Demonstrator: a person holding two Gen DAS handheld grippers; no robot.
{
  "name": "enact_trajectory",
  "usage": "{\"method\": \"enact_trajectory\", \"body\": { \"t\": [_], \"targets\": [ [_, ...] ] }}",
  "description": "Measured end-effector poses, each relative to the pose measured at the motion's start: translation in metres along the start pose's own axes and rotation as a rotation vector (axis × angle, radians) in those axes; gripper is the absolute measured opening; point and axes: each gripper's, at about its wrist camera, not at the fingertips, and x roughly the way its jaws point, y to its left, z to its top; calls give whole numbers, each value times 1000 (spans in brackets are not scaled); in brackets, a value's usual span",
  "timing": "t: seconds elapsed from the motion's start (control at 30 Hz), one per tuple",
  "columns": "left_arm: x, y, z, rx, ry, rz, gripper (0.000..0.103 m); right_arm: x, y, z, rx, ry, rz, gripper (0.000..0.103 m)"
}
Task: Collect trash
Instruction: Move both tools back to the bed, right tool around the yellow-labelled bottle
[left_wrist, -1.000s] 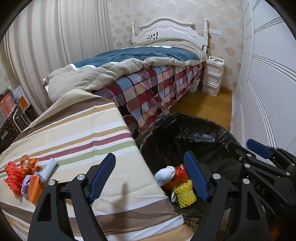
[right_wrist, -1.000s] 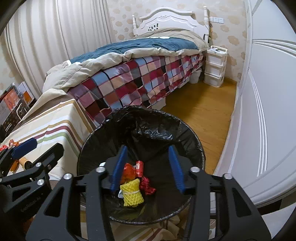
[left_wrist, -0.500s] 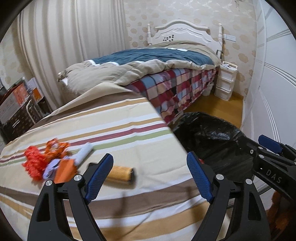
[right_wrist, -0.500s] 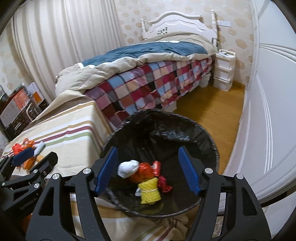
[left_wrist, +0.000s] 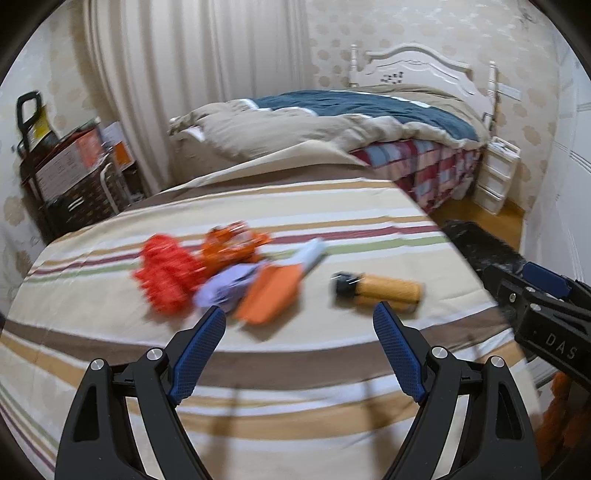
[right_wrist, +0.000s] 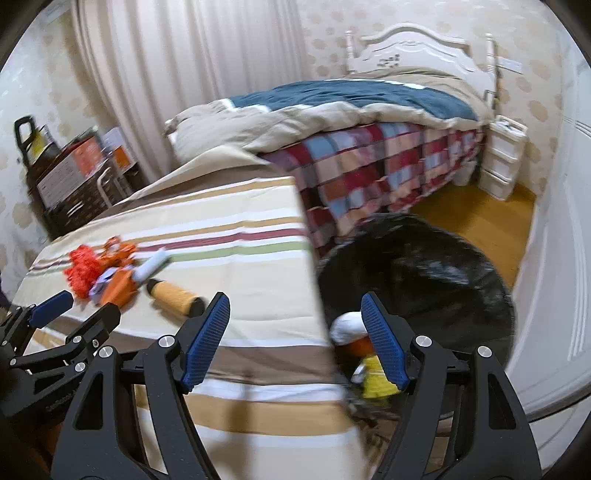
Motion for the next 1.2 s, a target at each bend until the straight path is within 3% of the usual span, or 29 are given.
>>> {"method": "enact_trajectory", "body": {
  "t": [0.27, 0.53, 0.67, 0.77, 1.2],
  "targets": [
    [-2, 56, -16, -76, 31, 66, 82, 21, 53, -3, -96, 61, 58, 72],
    [1, 95, -20, -134, 52, 96, 82, 44, 84, 2, -173, 115, 41, 72],
    [5, 106, -21, -153, 67, 101, 82, 53, 93, 4, -198, 144, 31, 70],
    [7, 113, -22, -163, 78, 102, 82, 60, 97, 3, -206, 169, 28, 54],
    [17, 128, -19, -193, 96, 94, 82, 65, 111, 4, -196, 165, 3, 54]
  ]
}}
